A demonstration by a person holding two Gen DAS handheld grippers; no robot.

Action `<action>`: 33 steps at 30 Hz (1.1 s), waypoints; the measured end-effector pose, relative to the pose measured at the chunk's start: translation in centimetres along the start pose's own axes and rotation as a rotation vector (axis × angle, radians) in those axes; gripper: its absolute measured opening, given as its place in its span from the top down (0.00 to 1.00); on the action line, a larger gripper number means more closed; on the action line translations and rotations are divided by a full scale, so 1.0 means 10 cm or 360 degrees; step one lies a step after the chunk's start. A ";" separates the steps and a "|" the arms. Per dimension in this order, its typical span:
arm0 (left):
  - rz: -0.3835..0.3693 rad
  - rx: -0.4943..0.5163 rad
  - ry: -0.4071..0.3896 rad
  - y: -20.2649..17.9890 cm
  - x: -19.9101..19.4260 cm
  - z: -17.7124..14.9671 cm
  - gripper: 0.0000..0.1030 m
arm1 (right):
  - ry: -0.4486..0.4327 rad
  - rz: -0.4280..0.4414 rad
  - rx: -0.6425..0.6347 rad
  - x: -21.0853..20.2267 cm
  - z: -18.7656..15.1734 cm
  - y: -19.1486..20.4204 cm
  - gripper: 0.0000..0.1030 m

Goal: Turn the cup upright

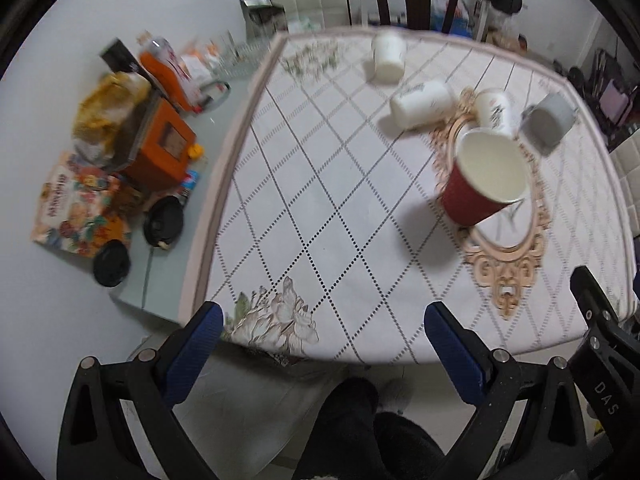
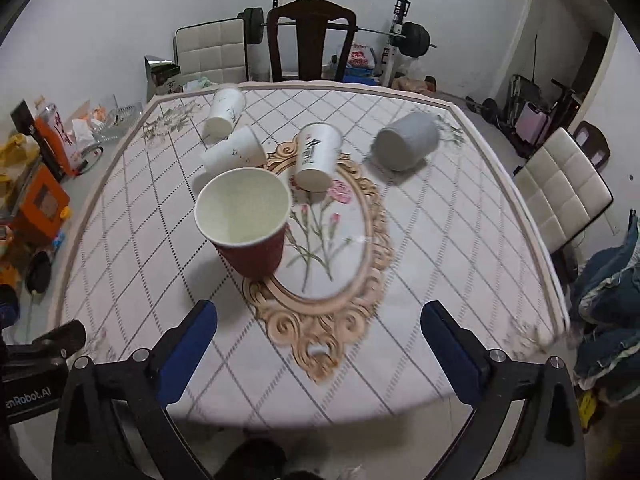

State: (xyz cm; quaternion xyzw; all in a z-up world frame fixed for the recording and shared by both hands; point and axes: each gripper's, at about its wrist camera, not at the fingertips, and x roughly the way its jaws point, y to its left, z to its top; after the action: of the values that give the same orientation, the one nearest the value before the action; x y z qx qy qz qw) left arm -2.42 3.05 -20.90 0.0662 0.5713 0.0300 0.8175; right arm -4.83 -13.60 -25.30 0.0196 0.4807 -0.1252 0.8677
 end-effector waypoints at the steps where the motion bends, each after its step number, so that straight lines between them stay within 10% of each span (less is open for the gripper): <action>1: -0.0003 -0.0009 -0.0036 -0.01 -0.16 -0.03 0.00 | -0.0008 -0.0011 -0.0005 -0.11 0.00 -0.04 0.00; 14: -0.0072 -0.0027 -0.0375 0.12 -1.46 -0.22 0.00 | -0.0178 -0.0024 0.0036 -1.59 0.09 -0.48 0.00; 33: -0.0110 -0.0058 -0.0481 0.32 -1.80 -0.31 0.00 | -0.0297 -0.0037 0.0040 -2.36 0.15 -0.42 0.00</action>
State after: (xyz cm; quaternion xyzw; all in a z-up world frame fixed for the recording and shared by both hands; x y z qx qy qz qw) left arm -11.44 4.22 -4.71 0.0354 0.4429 0.0020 0.8959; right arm -16.54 -13.22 -4.39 0.0133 0.3964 -0.1425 0.9069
